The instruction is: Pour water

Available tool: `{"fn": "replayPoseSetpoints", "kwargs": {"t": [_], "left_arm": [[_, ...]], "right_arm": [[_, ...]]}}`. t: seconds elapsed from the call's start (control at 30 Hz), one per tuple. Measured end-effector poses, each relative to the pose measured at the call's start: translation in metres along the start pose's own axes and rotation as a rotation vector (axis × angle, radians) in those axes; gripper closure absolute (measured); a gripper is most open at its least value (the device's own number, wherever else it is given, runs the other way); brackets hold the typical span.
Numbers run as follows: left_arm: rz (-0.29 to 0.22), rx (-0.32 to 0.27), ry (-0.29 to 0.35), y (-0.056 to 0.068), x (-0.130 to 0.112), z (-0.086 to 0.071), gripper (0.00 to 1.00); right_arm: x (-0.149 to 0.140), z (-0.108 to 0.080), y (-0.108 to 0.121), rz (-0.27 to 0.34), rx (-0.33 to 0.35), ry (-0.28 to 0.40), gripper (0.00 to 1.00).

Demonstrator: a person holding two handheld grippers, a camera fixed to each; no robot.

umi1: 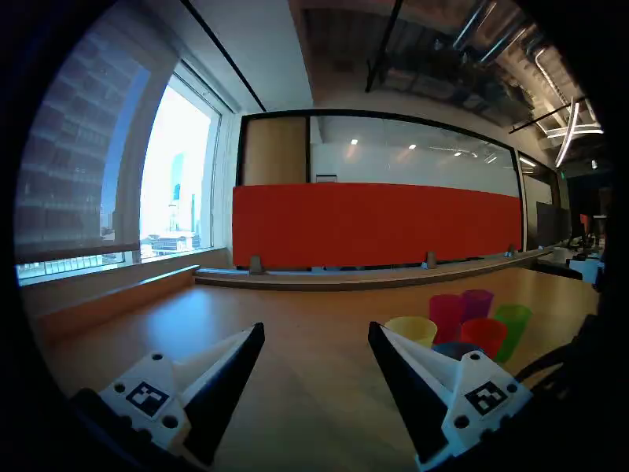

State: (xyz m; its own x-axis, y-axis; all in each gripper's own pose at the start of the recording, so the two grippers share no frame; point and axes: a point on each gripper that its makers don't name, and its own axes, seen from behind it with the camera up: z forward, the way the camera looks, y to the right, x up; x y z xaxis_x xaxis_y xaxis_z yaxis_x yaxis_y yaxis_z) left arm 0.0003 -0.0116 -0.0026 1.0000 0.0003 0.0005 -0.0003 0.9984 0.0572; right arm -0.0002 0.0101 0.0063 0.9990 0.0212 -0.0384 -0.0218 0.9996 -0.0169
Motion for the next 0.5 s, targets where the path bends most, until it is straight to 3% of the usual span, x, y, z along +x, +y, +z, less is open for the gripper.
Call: {"fn": "replayPoseSetpoints", "kwargs": {"t": [0.5], "left_arm": [[0.000,0.000,0.000,-0.0001,0.0002,-0.0005,0.02]], "right_arm": [[-0.0024,0.0003,-0.0031,-0.025,-0.003,-0.012,0.00]]}}
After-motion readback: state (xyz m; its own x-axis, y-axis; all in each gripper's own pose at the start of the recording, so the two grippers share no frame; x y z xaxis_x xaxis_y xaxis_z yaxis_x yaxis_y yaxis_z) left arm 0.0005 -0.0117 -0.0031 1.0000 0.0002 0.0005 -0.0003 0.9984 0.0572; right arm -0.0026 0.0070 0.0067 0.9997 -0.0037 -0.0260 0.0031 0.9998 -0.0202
